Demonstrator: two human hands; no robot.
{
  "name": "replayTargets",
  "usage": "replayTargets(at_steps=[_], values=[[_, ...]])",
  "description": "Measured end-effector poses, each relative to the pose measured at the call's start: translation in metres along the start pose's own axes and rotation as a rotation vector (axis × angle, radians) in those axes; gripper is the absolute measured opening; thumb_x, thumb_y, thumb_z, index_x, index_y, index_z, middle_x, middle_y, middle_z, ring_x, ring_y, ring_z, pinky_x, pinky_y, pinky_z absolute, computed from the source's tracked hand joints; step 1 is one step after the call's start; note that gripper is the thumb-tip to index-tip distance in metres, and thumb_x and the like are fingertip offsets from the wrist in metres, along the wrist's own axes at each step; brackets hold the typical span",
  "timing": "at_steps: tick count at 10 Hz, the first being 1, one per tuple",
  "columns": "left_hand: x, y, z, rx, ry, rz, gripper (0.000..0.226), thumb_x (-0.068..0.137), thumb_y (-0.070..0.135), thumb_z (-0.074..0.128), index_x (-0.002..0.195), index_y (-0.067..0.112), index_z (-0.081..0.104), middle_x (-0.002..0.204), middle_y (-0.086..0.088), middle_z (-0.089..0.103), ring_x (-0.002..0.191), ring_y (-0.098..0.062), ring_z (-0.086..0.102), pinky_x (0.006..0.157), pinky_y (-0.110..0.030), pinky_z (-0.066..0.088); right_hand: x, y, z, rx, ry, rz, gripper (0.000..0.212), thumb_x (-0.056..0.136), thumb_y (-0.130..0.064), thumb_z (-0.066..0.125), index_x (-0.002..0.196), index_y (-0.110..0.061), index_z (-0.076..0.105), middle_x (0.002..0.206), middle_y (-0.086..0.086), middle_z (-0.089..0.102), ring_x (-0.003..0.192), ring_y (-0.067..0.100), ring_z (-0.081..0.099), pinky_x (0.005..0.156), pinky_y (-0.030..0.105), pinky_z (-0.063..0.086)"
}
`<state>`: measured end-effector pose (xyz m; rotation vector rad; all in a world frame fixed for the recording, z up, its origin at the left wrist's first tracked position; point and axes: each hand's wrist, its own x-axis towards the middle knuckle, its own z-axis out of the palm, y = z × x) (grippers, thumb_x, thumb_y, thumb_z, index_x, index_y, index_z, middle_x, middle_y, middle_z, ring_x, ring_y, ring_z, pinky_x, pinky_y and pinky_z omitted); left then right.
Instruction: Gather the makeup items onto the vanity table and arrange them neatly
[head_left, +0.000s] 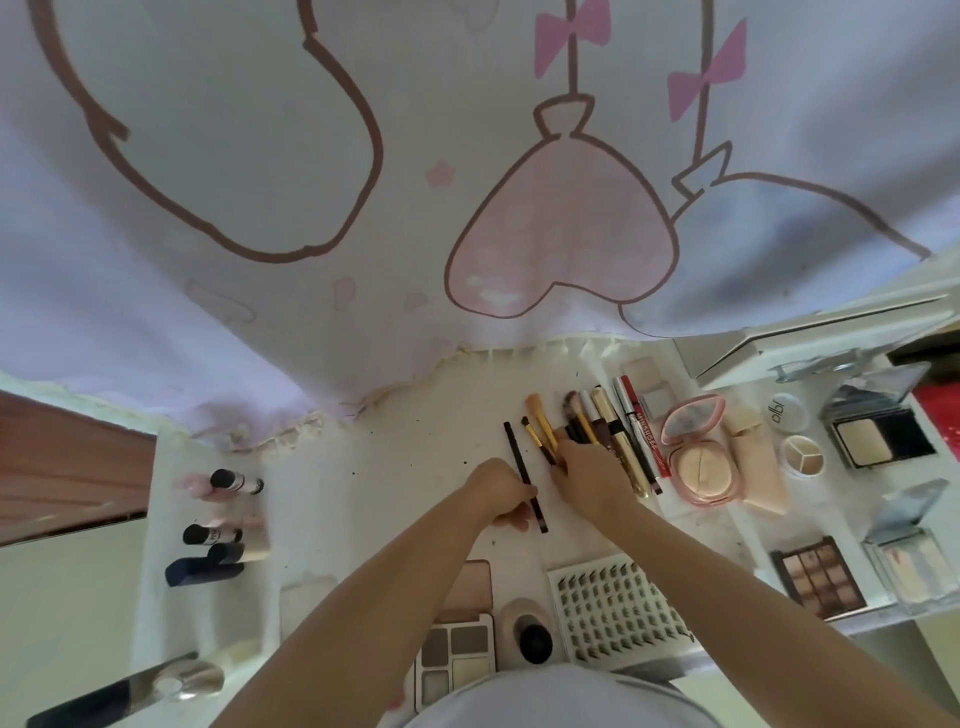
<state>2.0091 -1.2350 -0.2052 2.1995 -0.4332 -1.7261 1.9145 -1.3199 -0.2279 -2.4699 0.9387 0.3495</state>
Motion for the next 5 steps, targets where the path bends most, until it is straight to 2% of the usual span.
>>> replayTargets(at_steps=[1, 2, 3, 4, 5], values=[[0.001, 0.002, 0.004, 0.064, -0.039, 0.052, 0.026, 0.095, 0.022, 0.045, 0.07, 0.012, 0.048, 0.063, 0.003, 0.053, 0.027, 0.002, 0.048, 0.043, -0.015, 0.034, -0.003, 0.002, -0.003, 0.117, 0.014, 0.012, 0.029, 0.091, -0.015, 0.045, 0.114, 0.0, 0.052, 0.094, 0.016, 0.066, 0.085, 0.028, 0.062, 0.064, 0.023, 0.037], [0.005, -0.005, 0.0, 0.148, 0.139, 0.19, 0.018, 0.094, 0.02, 0.042, 0.083, 0.011, 0.052, 0.071, 0.001, 0.055, 0.046, -0.004, 0.052, 0.056, -0.021, 0.04, -0.002, 0.002, -0.003, 0.144, 0.019, 0.024, 0.024, 0.09, -0.015, 0.046, 0.108, -0.001, 0.054, 0.092, 0.014, 0.067, 0.081, 0.027, 0.063, 0.06, 0.02, 0.036], [0.006, -0.021, -0.016, 0.265, 0.466, 0.243, 0.02, 0.093, 0.018, 0.038, 0.101, 0.01, 0.055, 0.101, -0.01, 0.057, 0.085, -0.02, 0.055, 0.072, -0.028, 0.042, -0.005, -0.001, -0.007, 0.243, 0.04, 0.081, 0.02, 0.088, -0.016, 0.051, 0.101, -0.002, 0.057, 0.089, 0.011, 0.067, 0.077, 0.026, 0.063, 0.056, 0.021, 0.038], [0.013, -0.045, -0.028, 0.536, 0.621, 0.18, 0.046, 0.095, 0.026, 0.036, 0.135, 0.005, 0.031, 0.142, -0.013, 0.029, 0.131, -0.026, 0.028, 0.103, -0.033, 0.031, -0.003, -0.007, -0.019, 0.276, 0.105, 0.13, 0.018, 0.088, -0.018, 0.049, 0.092, -0.005, 0.06, 0.074, 0.006, 0.063, 0.068, 0.021, 0.059, 0.06, 0.023, 0.041], [0.018, -0.062, -0.031, 0.665, 0.552, 0.078, 0.068, 0.096, 0.044, 0.024, 0.144, 0.007, -0.007, 0.153, -0.011, -0.013, 0.142, -0.025, -0.011, 0.116, -0.035, 0.001, 0.005, -0.012, -0.053, 0.398, 0.212, 0.175, 0.02, 0.088, -0.016, 0.046, 0.075, -0.007, 0.057, 0.059, -0.003, 0.05, 0.056, 0.011, 0.047, 0.06, 0.024, 0.038]])
